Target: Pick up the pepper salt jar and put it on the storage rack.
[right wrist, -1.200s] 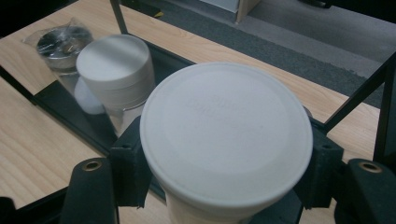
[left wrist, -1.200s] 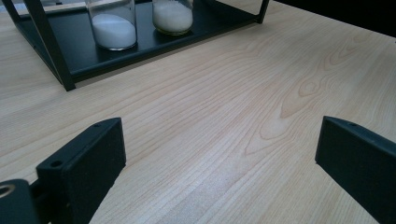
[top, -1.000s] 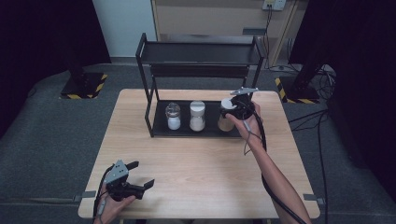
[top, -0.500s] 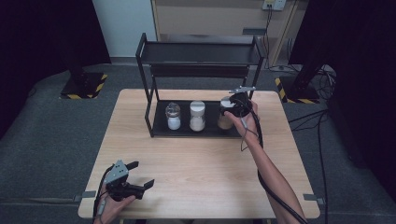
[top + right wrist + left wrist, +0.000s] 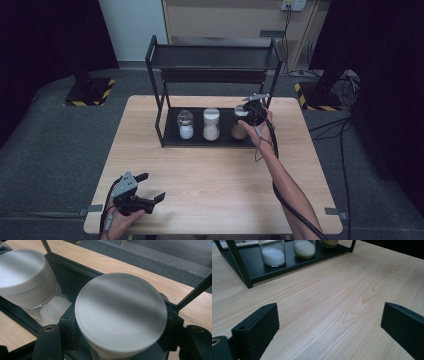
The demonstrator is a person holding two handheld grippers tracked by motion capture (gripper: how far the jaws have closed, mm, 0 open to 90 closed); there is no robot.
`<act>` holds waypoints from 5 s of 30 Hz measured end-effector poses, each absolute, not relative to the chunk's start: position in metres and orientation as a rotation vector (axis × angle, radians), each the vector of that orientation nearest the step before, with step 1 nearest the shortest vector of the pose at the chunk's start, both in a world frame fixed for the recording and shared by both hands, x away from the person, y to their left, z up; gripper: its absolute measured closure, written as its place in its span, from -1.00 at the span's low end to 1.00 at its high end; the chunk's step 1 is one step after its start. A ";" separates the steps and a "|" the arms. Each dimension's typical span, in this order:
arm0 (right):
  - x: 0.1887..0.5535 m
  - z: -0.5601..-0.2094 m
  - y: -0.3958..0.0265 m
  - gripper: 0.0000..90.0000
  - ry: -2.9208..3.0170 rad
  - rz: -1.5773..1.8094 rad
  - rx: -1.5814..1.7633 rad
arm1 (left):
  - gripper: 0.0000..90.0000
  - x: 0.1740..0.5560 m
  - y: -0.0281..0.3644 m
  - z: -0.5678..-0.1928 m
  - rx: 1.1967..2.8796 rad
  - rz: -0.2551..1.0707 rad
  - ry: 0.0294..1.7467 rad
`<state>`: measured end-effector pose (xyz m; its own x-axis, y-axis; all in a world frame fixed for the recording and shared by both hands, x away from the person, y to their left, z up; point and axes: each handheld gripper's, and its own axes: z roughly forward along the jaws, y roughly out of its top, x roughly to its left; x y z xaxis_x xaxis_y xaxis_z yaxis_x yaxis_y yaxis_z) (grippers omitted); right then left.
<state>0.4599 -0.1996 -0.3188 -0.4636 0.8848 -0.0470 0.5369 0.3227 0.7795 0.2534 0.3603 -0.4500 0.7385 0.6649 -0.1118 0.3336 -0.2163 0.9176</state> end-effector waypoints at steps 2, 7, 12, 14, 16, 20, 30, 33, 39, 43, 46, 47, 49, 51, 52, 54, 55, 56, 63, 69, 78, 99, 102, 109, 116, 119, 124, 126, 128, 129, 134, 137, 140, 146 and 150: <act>0.460 -0.319 -0.200 -0.25 2.122 0.980 1.254 | -0.99 0.253 0.360 -0.450 1.822 0.370 0.778; 0.461 -0.321 -0.201 -0.25 2.124 0.974 1.260 | -0.99 0.253 0.360 -0.450 1.823 0.370 0.777; 0.462 -0.324 -0.201 -0.25 2.127 0.970 1.259 | -0.99 0.253 0.360 -0.450 1.824 0.370 0.777; 0.462 -0.324 -0.200 -0.25 2.127 0.970 1.259 | -0.99 0.253 0.360 -0.450 1.824 0.369 0.777; 0.462 -0.324 -0.201 -0.25 2.126 0.970 1.262 | -0.99 0.253 0.360 -0.450 1.824 0.370 0.777; 0.462 -0.326 -0.201 -0.25 2.130 0.971 1.259 | -0.98 0.253 0.360 -0.450 1.824 0.369 0.777; 0.459 -0.331 -0.205 -0.26 2.119 0.996 1.269 | -0.99 0.253 0.360 -0.450 1.826 0.368 0.776; 0.458 -0.332 -0.204 -0.27 2.121 0.995 1.259 | -0.99 0.253 0.360 -0.450 1.826 0.369 0.775; 0.454 -0.329 -0.206 -0.57 2.095 1.033 1.234 | -0.99 0.253 0.360 -0.449 1.829 0.369 0.773; 0.451 -0.320 -0.206 -0.71 2.101 1.049 1.205 | -0.99 0.253 0.359 -0.449 1.830 0.369 0.771; 0.447 -0.313 -0.205 -0.76 2.092 1.061 1.176 | -0.99 0.253 0.359 -0.449 1.830 0.369 0.769; 0.445 -0.311 -0.204 -0.76 2.090 1.072 1.169 | -0.99 0.253 0.359 -0.449 1.830 0.369 0.770; 0.442 -0.306 -0.204 -0.77 2.080 1.091 1.158 | -0.99 0.253 0.359 -0.449 1.831 0.372 0.769; 0.439 -0.301 -0.204 -0.78 2.076 1.101 1.136 | -0.98 0.253 0.359 -0.449 1.831 0.371 0.770; 0.437 -0.298 -0.204 -0.78 2.074 1.105 1.121 | -0.99 0.253 0.359 -0.449 1.831 0.372 0.769; 0.433 -0.292 -0.204 -0.78 2.070 1.120 1.107 | -0.99 0.253 0.359 -0.449 1.830 0.371 0.770; 0.431 -0.290 -0.204 -0.79 2.072 1.127 1.095 | -0.99 0.253 0.359 -0.449 1.828 0.370 0.772; 0.430 -0.288 -0.205 -0.79 2.068 1.134 1.080 | -0.99 0.253 0.359 -0.449 1.827 0.369 0.773; 0.416 -0.274 -0.206 -0.80 2.067 1.168 1.039 | -0.99 0.254 0.359 -0.449 1.825 0.366 0.775; 0.399 -0.268 -0.210 -0.81 2.065 1.208 0.998 | -0.99 0.254 0.359 -0.449 1.821 0.369 0.781; 0.371 -0.263 -0.225 -0.85 2.028 1.252 0.969 | -0.99 0.256 0.358 -0.450 1.823 0.359 0.784; 0.312 -0.274 -0.261 -0.85 2.030 1.333 0.929 | -0.99 0.255 0.363 -0.453 1.797 0.356 0.781; 0.303 -0.276 -0.268 -0.86 2.024 1.337 0.933 | -0.99 0.254 0.364 -0.453 1.794 0.361 0.780; 0.282 -0.283 -0.284 -0.86 2.020 1.354 0.931 | -0.99 0.253 0.364 -0.454 1.784 0.363 0.783; 0.264 -0.288 -0.298 -0.87 2.019 1.355 0.926 | -0.98 0.251 0.365 -0.454 1.772 0.379 0.782; 0.258 -0.289 -0.303 -0.87 2.019 1.360 0.925 | -0.98 0.251 0.365 -0.454 1.772 0.380 0.782; 0.247 -0.296 -0.311 -0.87 2.015 1.363 0.917 | -0.98 0.251 0.365 -0.454 1.773 0.381 0.780; 0.243 -0.303 -0.314 -0.87 2.013 1.364 0.923 | -0.98 0.251 0.365 -0.454 1.772 0.380 0.780; 0.239 -0.308 -0.317 -0.87 2.025 1.357 0.931 | -0.98 0.251 0.365 -0.454 1.771 0.378 0.780; 0.237 -0.311 -0.318 -0.87 2.027 1.353 0.938 | -0.98 0.251 0.365 -0.454 1.771 0.378 0.780; 0.230 -0.322 -0.325 -0.88 2.025 1.343 0.964 | -0.98 0.251 0.364 -0.454 1.773 0.378 0.778; 0.222 -0.332 -0.329 -0.88 2.019 1.317 0.982 | -0.98 0.251 0.364 -0.454 1.775 0.377 0.778; 0.218 -0.341 -0.333 -0.88 2.009 1.319 1.004 | -0.98 0.251 0.364 -0.454 1.776 0.376 0.778; 0.214 -0.356 -0.339 -0.88 2.006 1.324 1.035 | -0.98 0.251 0.364 -0.454 1.777 0.375 0.778; 0.211 -0.366 -0.340 -0.88 1.998 1.327 1.038 | -0.98 0.251 0.364 -0.454 1.778 0.375 0.778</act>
<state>0.2109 -0.3403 -0.3655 -0.5697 0.8218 -0.0094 0.3104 0.2258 0.9234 0.2513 0.3635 -0.4539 0.7336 0.6682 -0.1238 0.3197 -0.1786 0.9305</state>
